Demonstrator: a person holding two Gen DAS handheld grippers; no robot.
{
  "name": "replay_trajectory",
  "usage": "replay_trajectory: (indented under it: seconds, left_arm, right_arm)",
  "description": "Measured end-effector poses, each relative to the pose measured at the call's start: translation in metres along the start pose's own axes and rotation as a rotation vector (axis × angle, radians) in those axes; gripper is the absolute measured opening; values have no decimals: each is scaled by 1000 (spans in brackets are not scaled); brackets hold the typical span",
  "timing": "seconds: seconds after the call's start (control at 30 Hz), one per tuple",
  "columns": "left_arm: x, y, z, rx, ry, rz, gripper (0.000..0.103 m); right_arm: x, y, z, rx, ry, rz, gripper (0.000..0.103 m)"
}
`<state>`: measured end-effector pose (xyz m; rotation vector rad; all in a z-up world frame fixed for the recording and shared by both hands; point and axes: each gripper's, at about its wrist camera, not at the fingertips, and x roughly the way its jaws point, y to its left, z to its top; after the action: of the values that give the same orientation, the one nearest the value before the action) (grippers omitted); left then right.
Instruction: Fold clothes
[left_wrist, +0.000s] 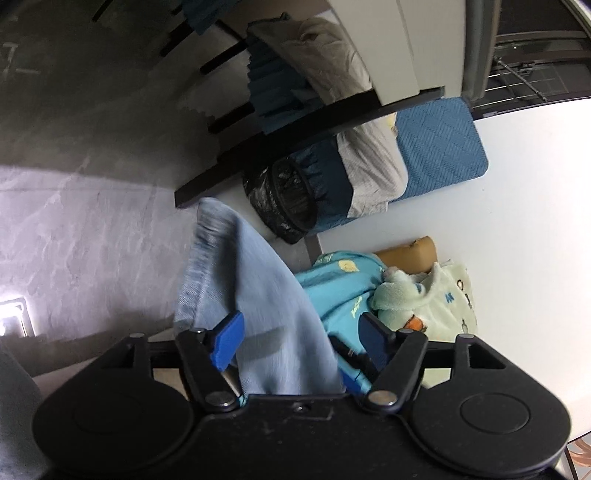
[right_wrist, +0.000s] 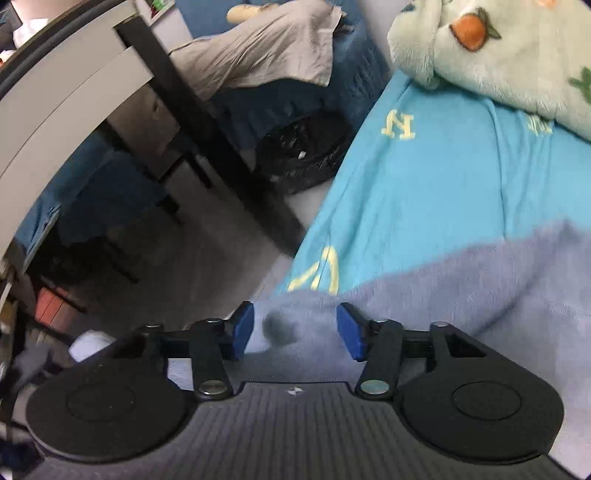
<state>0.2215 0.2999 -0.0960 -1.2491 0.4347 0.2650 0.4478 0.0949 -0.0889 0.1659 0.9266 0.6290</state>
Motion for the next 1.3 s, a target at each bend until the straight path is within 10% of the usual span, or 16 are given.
replay_trajectory:
  seconds: [0.37, 0.83, 0.9, 0.93, 1.3]
  left_arm:
    - [28, 25, -4, -101, 115, 40, 66]
    - [22, 25, 2, -132, 108, 16, 66]
    - [24, 28, 2, -141, 115, 17, 66]
    - [24, 29, 3, -147, 120, 17, 66]
    - [37, 51, -6, -285, 182, -61, 66]
  right_arm:
    - [-52, -12, -21, -231, -144, -49, 55]
    - [-62, 13, -111, -640, 77, -67, 59]
    - [-65, 16, -112, -648, 65, -76, 37]
    - [-67, 18, -110, -644, 61, -95, 6]
    - [-132, 24, -124, -558, -57, -76, 2]
